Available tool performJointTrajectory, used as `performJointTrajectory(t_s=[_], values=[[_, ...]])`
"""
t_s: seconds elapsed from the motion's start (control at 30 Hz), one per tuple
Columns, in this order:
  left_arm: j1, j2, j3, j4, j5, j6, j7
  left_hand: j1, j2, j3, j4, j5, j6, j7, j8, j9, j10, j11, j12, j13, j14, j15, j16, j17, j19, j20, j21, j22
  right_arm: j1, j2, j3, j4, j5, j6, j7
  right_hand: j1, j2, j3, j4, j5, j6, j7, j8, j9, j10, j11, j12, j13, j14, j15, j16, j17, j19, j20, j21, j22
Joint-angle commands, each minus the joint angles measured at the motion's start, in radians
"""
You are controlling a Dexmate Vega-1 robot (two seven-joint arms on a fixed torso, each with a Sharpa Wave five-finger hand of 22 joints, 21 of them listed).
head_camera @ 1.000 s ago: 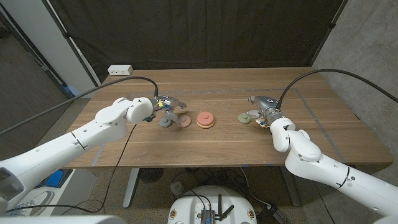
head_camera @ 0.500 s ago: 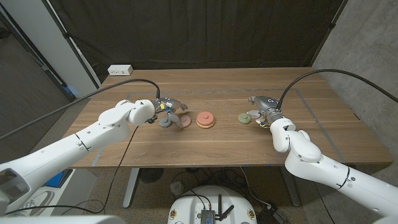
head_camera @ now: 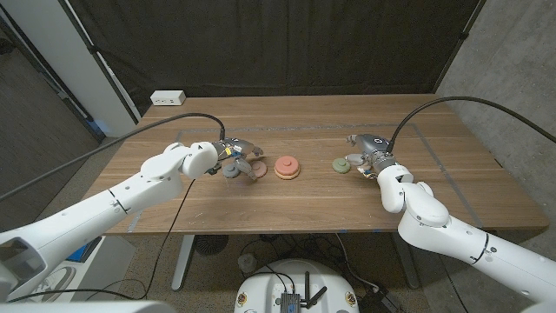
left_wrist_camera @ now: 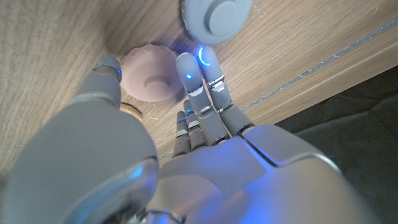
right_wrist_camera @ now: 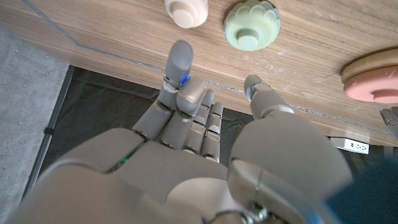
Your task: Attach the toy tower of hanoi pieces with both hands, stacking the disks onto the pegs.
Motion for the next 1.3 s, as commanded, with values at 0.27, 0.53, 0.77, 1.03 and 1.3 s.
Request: performJointTrajectory(t_s=[0.27,0.53,0.77,1.03,1.3], values=[[0.001,-0.025,0.021,0.017,0.022,0.013,0.010,0.020,0.008,0.003,-0.009,0.000,0.014,0.003,0.008,0.000,0.020,-0.002,0.005,-0.001,0.011,-0.089,0.011,-0.001,0.011,-0.123,0.008,0.005,-0.009,-0.007,0.003,-0.004,0.009,-0.008,-0.010,-0.008,0.003,0.005,0.005,0.008,0.007,0.002,-0.004,0.001,0.007,0.004,0.000,0.005,0.001,-0.033,0.000,0.005,-0.002,-0.072,0.001,0.000],[-0.007,-0.030,0.023,0.033,0.016,0.012,0.013,0.025,0.011,0.004,-0.009,0.000,0.021,0.002,0.010,-0.001,0.023,-0.007,0.006,-0.001,0.012,-0.088,0.013,-0.002,0.011,-0.123,0.010,0.005,-0.009,-0.011,0.000,-0.009,0.007,-0.015,-0.007,-0.010,0.005,0.006,0.005,0.010,0.009,0.002,-0.004,0.001,0.006,0.005,0.000,0.006,0.001,-0.033,0.000,0.004,-0.002,-0.072,0.000,0.000],[-0.014,-0.038,0.034,0.049,0.013,0.009,0.009,0.029,0.014,0.005,-0.009,0.000,0.023,0.002,0.011,-0.001,0.026,-0.008,0.007,0.000,0.013,-0.088,0.015,-0.004,0.011,-0.124,0.011,0.005,-0.006,-0.011,-0.004,-0.012,0.005,-0.024,-0.003,-0.011,0.007,0.006,0.004,0.011,0.009,0.003,-0.005,0.001,0.005,0.003,0.000,0.006,0.000,-0.033,-0.002,0.003,-0.002,-0.072,0.000,0.000],[-0.005,-0.037,0.033,0.051,0.002,0.025,0.013,0.043,0.021,0.007,-0.011,0.001,0.069,-0.004,0.027,0.000,0.074,-0.016,0.024,0.002,0.019,-0.089,0.021,-0.006,0.017,-0.127,0.016,0.005,-0.003,-0.009,-0.009,-0.012,0.004,-0.028,-0.002,-0.013,0.009,0.008,0.004,0.013,0.009,0.003,-0.005,0.001,0.006,0.004,-0.001,0.006,0.000,-0.033,-0.002,0.003,-0.001,-0.072,0.000,-0.001],[0.013,-0.033,0.025,0.032,-0.008,0.062,0.025,0.095,0.033,0.018,-0.018,0.006,0.180,-0.030,0.062,0.005,0.192,-0.061,0.059,0.016,0.080,-0.090,0.048,-0.011,0.094,-0.145,0.044,0.005,-0.005,-0.004,-0.003,-0.003,0.017,-0.018,-0.016,-0.015,0.012,0.009,0.004,0.015,0.009,0.003,-0.006,0.001,0.008,0.006,-0.001,0.006,-0.002,-0.033,-0.004,0.002,-0.003,-0.072,-0.002,-0.002]])
